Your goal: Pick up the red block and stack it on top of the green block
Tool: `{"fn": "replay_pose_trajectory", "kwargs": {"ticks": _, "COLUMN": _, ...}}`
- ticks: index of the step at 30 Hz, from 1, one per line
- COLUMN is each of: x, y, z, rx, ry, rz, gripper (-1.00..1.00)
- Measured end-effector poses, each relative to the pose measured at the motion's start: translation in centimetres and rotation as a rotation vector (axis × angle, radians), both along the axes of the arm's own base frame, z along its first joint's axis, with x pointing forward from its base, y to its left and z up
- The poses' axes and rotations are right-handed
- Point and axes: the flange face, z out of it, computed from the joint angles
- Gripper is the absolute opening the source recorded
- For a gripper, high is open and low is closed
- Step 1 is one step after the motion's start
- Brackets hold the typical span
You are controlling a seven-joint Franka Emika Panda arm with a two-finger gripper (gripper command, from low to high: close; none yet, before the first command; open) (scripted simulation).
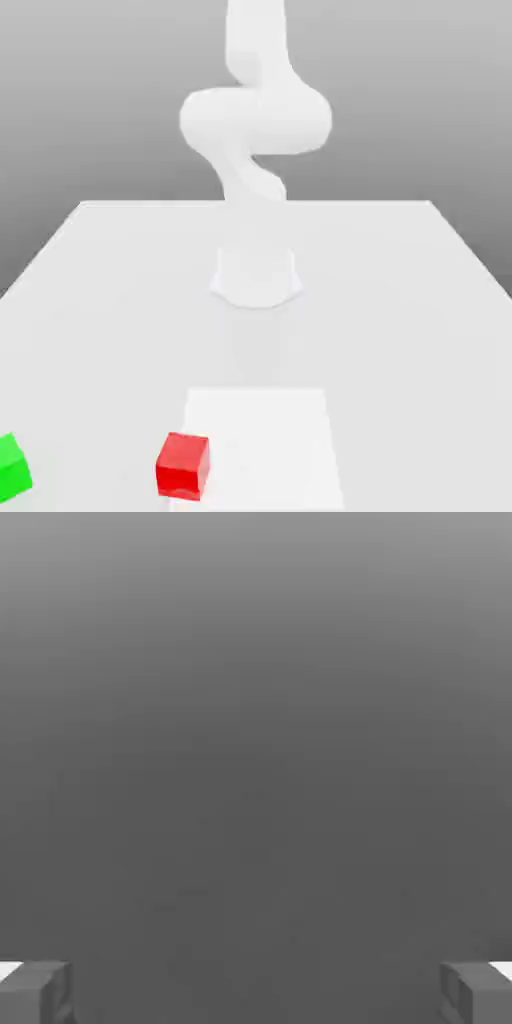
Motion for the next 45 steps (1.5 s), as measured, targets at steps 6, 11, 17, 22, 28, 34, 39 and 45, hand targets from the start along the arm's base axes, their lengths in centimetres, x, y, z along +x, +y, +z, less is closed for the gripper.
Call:
{"fn": "replay_pose_trajectory", "kwargs": {"ticks": 6, "x": 6.6, "y": -1.9, "z": -10.6, "rx": 0.023, "ry": 0.180, "rz": -0.028, "gripper": 0.00}}
{"fn": "replay_pose_trajectory", "kwargs": {"ticks": 11, "x": 9.8, "y": -3.5, "z": -20.0, "rx": 0.037, "ry": 0.326, "rz": -0.055, "gripper": 0.00}}
{"fn": "replay_pose_trajectory", "kwargs": {"ticks": 17, "x": 10.9, "y": -5.5, "z": -31.7, "rx": 0.050, "ry": 0.501, "rz": -0.095, "gripper": 0.00}}
{"fn": "replay_pose_trajectory", "kwargs": {"ticks": 22, "x": 9.5, "y": -7.1, "z": -41.3, "rx": 0.055, "ry": 0.647, "rz": -0.132, "gripper": 0.00}}
{"fn": "replay_pose_trajectory", "kwargs": {"ticks": 28, "x": 8.3, "y": -7.7, "z": -50.4, "rx": 0.054, "ry": 0.723, "rz": -0.147, "gripper": 0.00}}
{"fn": "replay_pose_trajectory", "kwargs": {"ticks": 34, "x": 8.1, "y": -7.7, "z": -52.4, "rx": 0.054, "ry": 0.725, "rz": -0.147, "gripper": -1.00}}
{"fn": "replay_pose_trajectory", "kwargs": {"ticks": 39, "x": 8.2, "y": -7.7, "z": -50.5, "rx": 0.054, "ry": 0.725, "rz": -0.147, "gripper": -1.00}}
{"fn": "replay_pose_trajectory", "kwargs": {"ticks": 45, "x": 9.0, "y": -14.7, "z": -45.3, "rx": 0.078, "ry": 0.725, "rz": -0.206, "gripper": -1.00}}
